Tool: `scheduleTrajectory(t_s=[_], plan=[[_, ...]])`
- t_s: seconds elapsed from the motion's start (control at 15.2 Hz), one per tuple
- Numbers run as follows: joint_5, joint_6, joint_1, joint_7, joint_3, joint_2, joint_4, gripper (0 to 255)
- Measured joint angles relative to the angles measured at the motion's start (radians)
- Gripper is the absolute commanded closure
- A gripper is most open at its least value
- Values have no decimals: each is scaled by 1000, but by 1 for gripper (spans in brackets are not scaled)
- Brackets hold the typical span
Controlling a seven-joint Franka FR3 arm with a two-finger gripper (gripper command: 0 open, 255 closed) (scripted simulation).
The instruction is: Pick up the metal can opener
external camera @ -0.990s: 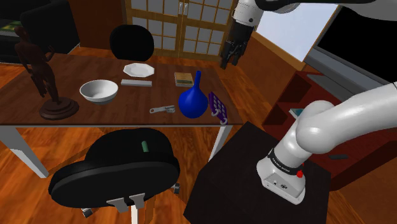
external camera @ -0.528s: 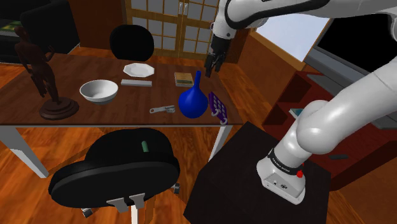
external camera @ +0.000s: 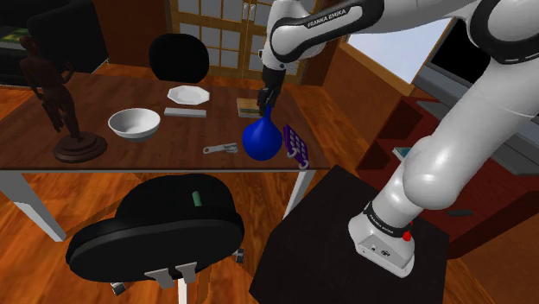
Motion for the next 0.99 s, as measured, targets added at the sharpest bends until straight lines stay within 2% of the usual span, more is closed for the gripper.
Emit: scheduleTrajectory(t_s=[0.53,0.99], plan=[[-26,102,15,-106,20,307,186,0],[-67,136,33,-177,40,575,404,0]])
